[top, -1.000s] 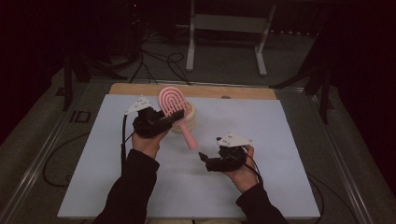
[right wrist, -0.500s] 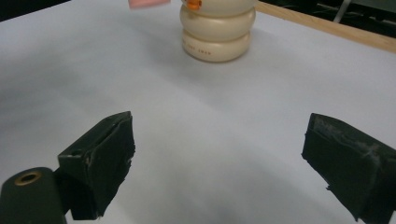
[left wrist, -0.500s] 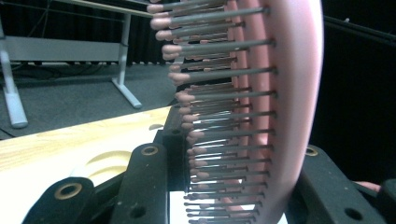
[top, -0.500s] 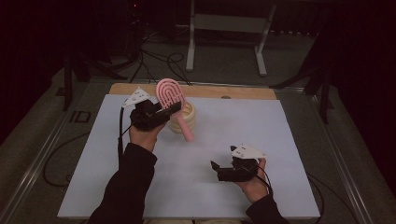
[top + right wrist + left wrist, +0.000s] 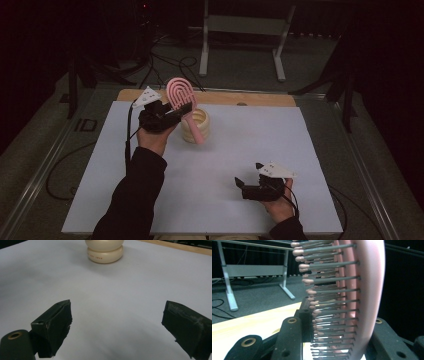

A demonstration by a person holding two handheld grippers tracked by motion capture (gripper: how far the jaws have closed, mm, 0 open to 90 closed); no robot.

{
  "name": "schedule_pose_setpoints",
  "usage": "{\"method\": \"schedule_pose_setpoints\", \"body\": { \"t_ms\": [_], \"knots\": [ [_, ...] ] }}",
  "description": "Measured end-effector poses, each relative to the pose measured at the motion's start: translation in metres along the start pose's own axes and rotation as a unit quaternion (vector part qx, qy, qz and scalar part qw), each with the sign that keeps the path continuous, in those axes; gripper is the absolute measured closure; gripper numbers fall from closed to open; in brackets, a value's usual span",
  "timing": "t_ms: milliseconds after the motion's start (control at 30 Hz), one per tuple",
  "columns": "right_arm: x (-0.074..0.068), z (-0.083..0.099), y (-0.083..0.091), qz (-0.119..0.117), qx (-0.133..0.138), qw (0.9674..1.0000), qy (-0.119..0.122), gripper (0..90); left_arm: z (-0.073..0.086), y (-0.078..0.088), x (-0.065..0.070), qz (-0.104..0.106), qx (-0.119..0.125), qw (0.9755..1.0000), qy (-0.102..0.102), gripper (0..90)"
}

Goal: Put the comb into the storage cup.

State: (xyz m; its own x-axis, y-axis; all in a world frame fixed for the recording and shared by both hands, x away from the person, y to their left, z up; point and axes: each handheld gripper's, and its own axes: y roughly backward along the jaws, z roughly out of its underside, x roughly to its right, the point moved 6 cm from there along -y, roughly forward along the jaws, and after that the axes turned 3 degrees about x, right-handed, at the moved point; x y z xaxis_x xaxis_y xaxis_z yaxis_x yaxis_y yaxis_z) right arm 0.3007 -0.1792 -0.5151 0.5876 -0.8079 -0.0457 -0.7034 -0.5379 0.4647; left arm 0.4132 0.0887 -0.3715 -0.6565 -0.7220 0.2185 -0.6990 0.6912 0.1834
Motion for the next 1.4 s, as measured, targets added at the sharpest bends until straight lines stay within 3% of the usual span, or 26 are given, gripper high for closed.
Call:
{"method": "schedule_pose_setpoints", "body": {
  "t_ms": [633, 900, 1400],
  "knots": [
    [0.003, 0.001, 0.004, 0.002, 0.009, 0.9999, -0.011, 9.1, -0.012, -0.020, -0.014, -0.039, -0.013, 0.9987, -0.031, 64.9],
    [0.004, 0.001, 0.005, 0.001, 0.011, 0.9999, -0.013, 9.1, -0.019, -0.026, -0.017, -0.048, -0.010, 0.9982, -0.035, 64.9],
    [0.008, 0.000, 0.008, 0.004, 0.012, 0.9998, -0.017, 9.2, -0.029, -0.047, -0.030, -0.089, -0.007, 0.9952, -0.041, 64.9]
  ]
}}
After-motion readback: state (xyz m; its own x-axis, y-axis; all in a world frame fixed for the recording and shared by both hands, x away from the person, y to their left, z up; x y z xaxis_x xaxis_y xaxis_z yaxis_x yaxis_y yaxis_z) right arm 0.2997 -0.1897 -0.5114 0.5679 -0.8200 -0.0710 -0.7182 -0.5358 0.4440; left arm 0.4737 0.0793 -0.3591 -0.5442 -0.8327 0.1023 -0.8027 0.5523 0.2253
